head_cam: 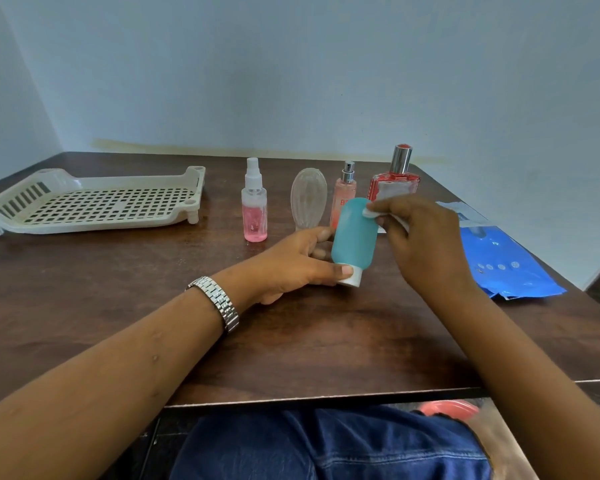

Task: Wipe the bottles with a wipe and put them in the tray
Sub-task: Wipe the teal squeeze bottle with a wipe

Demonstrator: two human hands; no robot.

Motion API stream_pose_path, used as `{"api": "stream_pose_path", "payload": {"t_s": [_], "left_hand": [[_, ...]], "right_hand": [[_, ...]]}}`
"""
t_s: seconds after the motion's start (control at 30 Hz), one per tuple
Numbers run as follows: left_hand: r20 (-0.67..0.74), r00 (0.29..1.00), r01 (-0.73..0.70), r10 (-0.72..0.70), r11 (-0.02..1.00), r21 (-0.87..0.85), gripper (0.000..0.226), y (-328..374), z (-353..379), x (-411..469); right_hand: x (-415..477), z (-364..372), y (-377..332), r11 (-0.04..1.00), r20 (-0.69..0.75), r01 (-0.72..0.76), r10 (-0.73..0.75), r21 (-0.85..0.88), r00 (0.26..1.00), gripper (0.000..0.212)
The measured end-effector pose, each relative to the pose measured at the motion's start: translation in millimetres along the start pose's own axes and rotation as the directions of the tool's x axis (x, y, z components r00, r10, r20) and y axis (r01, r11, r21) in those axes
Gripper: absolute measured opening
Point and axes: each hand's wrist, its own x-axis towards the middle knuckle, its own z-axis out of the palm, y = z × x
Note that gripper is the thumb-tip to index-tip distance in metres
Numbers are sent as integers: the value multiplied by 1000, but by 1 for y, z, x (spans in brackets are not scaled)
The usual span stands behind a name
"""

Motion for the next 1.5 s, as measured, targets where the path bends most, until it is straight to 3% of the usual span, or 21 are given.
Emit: {"api": "stream_pose_path", "payload": {"t_s": [0.1, 0.33, 0.5, 0.83, 1.0, 1.1, 1.17, 1.3, 1.4, 1.5], "left_hand": [[-15, 1000, 4, -4, 999, -45, 46, 0, 0, 0], [-18, 1000, 0, -1, 998, -69, 48, 1, 1, 0], [-13, 1000, 9, -10, 998, -68, 41, 3, 2, -1], [-3, 1000, 27, -27, 993, -114, 49, 1, -3, -1], [-36, 999, 5, -8, 996, -84, 48, 1, 1, -1], [-77, 997, -26, 21, 998, -65, 43, 2, 5, -3], [-93, 995, -39, 35, 998, -50, 40, 1, 7, -3], [-134, 989, -53, 57, 998, 28, 43, 1, 9, -3], [-151, 985, -73, 82, 995, 68, 44, 1, 10, -4], [-161, 982, -84, 95, 994, 73, 42, 0, 10, -3]], "right_hand": [[-16, -4, -5, 990, 56, -117, 113, 74, 992, 18], [-30, -15, -8, 966, 195, -187, 151, 181, 969, 14], [8, -10, -4, 940, 103, -232, 212, 252, 972, 7], [-25, -6, -13, 921, 147, -281, 249, 271, 957, 14], [-32, -19, -20, 948, 286, -276, 224, 158, 932, 23], [-20, -29, -32, 954, 333, -235, 164, 185, 929, 19], [-6, -32, -41, 976, 247, -138, 94, 169, 964, 16], [29, -25, -47, 998, 124, 56, -52, -29, 991, 20], [38, -13, -43, 976, 286, 85, -26, -198, 958, 31], [21, -9, -43, 955, 435, 172, -51, -243, 899, 44]]}}
